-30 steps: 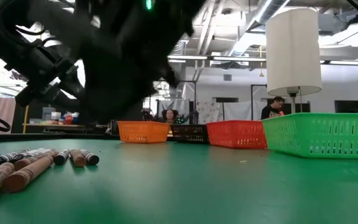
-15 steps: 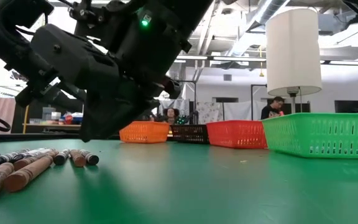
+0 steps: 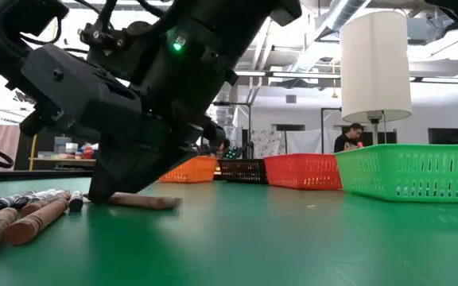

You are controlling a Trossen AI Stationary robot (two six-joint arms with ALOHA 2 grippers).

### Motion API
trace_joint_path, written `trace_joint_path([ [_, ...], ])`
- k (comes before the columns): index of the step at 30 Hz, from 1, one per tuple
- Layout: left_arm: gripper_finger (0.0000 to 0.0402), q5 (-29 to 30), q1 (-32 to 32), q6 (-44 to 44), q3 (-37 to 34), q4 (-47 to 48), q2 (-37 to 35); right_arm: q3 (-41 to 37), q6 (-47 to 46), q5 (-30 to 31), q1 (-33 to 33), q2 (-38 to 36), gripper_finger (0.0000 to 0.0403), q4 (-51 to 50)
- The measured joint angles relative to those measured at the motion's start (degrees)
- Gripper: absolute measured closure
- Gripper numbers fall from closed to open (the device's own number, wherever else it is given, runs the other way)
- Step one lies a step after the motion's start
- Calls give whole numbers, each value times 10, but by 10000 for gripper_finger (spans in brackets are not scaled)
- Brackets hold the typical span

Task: Sort crayons
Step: Put the black crayon into the orange bin

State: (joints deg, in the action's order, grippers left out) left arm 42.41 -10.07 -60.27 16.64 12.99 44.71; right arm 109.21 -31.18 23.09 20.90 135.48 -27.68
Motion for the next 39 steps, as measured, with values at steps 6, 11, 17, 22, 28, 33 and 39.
trace_joint_path([
  [6, 221, 1, 0, 0, 0, 0, 0, 0, -3, 2, -4, 0, 275, -10],
  [11, 221, 0, 0, 11, 0, 0, 0, 0, 15, 8, -14, -9, 275, -56],
  [17, 221, 0, 0, 11, 0, 1, 0, 0, 42, 26, -26, -24, 275, -88],
  [22, 221, 0, 0, 11, 0, 3, 0, 0, 64, 27, -30, -57, 275, -100],
  [28, 221, 0, 0, 11, 0, 5, 0, 0, 71, 28, -32, -86, 275, -214],
  [33, 221, 0, 0, 11, 0, 6, 0, -10, 92, -1, -54, -97, 275, -321],
  [39, 221, -1, 0, 11, 0, 8, 0, -87, 135, -66, -111, -135, 275, -285],
])
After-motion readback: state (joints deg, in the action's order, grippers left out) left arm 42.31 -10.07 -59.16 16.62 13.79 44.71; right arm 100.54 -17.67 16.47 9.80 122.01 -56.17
